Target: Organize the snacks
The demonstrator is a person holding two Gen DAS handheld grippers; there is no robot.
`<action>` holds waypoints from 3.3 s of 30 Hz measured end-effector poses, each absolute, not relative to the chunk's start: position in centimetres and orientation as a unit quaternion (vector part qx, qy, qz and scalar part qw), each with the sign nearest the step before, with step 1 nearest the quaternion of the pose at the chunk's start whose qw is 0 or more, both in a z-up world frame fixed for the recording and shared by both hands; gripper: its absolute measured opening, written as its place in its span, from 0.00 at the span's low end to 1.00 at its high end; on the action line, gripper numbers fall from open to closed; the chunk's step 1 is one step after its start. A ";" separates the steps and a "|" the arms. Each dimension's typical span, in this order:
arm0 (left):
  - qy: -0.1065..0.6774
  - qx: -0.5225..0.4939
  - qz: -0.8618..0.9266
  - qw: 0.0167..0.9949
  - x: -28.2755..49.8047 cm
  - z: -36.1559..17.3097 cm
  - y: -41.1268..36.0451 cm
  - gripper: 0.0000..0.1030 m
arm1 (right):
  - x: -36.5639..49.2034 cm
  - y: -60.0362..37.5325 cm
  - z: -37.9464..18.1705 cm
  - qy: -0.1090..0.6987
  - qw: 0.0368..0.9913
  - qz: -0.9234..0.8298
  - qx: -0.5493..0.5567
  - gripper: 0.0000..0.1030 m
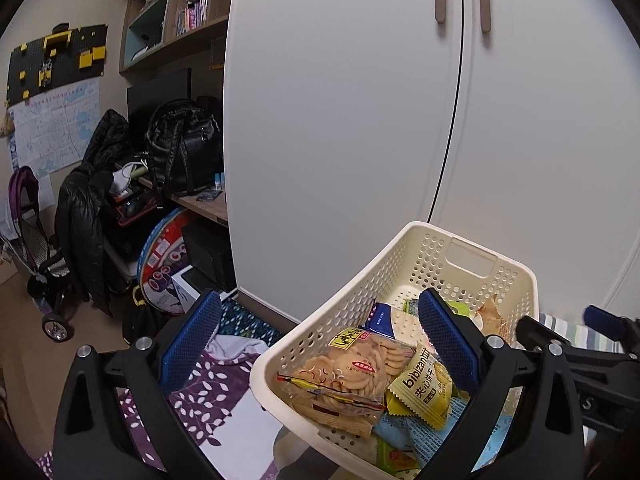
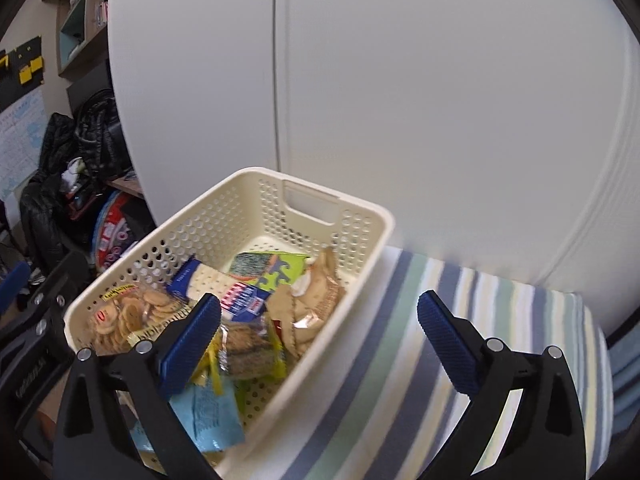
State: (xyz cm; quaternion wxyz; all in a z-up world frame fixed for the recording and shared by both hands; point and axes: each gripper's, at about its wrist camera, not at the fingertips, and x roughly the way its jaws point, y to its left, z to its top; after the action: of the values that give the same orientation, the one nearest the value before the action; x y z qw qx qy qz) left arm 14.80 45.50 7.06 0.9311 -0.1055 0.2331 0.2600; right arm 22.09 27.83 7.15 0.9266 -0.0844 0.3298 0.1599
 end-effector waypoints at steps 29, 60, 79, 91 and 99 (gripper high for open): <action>0.193 0.025 0.266 0.944 6.5 11.2 41.5 0.97 | 7.4 23.7 11.2 0.218 0.965 0.121 -0.086 0.95; 0.260 0.085 0.242 0.931 1.1 8.4 41.5 0.97 | 3.7 27.0 10.2 0.214 0.962 0.095 -0.141 0.95; 0.266 0.086 0.241 0.929 1.1 8.1 41.5 0.97 | 2.9 27.2 10.1 0.193 0.965 0.098 -0.148 0.95; 0.272 0.087 0.220 0.933 1.4 8.0 39.5 0.97 | 2.4 24.4 10.0 0.186 0.970 0.079 -0.139 0.95; 0.271 0.094 0.216 0.933 1.1 8.4 38.2 0.97 | 2.6 23.9 10.2 0.210 0.965 0.096 -0.126 0.95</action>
State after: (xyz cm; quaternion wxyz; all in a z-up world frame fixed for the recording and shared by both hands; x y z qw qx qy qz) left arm 1.13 38.19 8.40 0.9332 0.0940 0.2710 0.2163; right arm 2.59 23.85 10.25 0.9648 -0.1258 0.2102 0.0960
